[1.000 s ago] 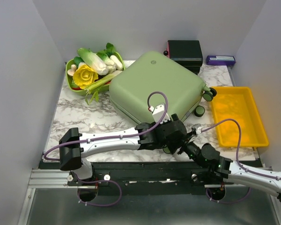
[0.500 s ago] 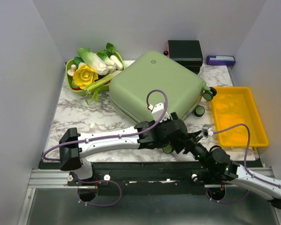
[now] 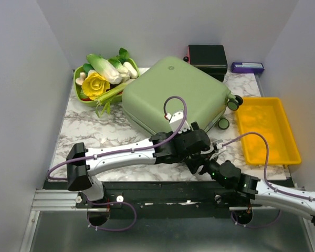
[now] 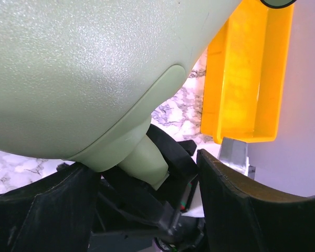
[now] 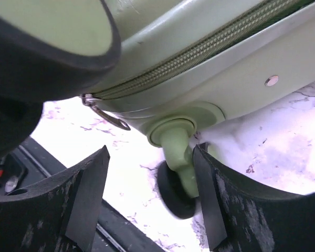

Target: Open, take out, and arrange the luggage

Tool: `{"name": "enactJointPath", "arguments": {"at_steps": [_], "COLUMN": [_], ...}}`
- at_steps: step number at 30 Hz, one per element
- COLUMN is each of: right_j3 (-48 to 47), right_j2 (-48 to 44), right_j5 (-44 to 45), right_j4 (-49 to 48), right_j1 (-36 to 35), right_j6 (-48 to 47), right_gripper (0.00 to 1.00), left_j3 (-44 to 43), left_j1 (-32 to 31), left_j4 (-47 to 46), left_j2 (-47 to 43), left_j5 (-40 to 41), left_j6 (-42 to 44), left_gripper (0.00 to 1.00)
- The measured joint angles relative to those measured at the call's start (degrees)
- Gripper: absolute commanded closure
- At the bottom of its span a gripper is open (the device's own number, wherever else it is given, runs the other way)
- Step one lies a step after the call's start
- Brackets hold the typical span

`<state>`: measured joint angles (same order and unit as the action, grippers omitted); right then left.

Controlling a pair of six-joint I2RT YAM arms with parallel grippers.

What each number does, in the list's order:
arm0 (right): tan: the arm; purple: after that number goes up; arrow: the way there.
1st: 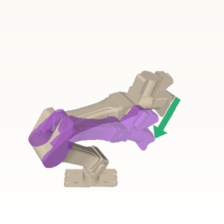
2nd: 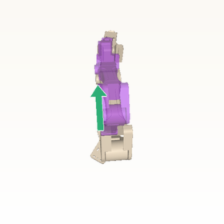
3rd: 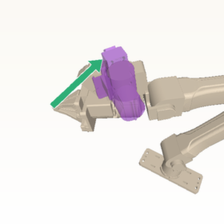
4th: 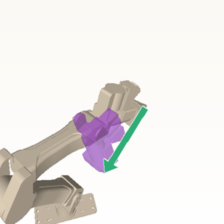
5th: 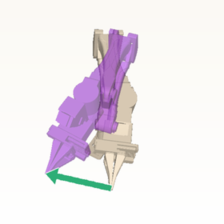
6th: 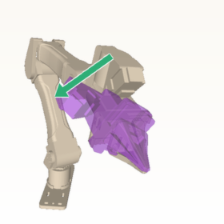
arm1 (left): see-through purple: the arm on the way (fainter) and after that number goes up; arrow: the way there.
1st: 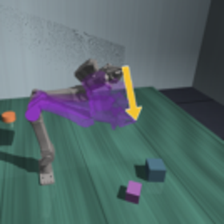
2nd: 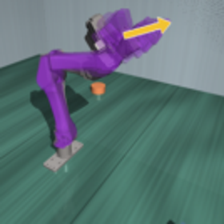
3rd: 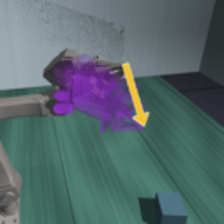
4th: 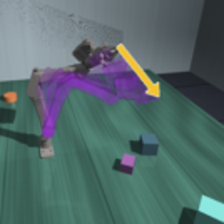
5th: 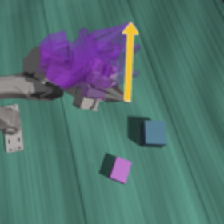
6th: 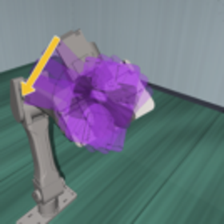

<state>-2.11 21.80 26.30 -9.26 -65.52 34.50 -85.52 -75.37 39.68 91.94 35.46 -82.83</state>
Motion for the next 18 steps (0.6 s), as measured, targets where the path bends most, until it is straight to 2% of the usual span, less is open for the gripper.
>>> {"name": "enactJointPath", "arguments": {"at_steps": [3,7,12,18], "right_j3": [-0.1,-0.1,-0.1,-0.1], "right_j2": [8.0,12.8,11.7,8.6], "right_j5": [1.5,4.0,5.8,6.7], "right_j4": [-4.7,-10.6,-16.0,-19.8], "right_j1": [-0.4,-1.7,-2.4,-2.8], "right_j6": [-0.6,-3.7,-7.3,-9.2], "right_gripper": [0.27,0.29,0.35,0.36], "left_j3": [0.0,0.0,-0.1,-0.2], "left_j1": [0.0,0.4,0.4,0.4], "left_j4": [0.3,1.2,1.2,0.7], "left_j2": [0.0,0.0,0.0,0.0], "left_j5": [0.0,0.1,0.0,0.1], "left_j6": [0.0,0.3,0.3,0.3], "left_gripper": [1.00,1.00,1.00,1.00]}}
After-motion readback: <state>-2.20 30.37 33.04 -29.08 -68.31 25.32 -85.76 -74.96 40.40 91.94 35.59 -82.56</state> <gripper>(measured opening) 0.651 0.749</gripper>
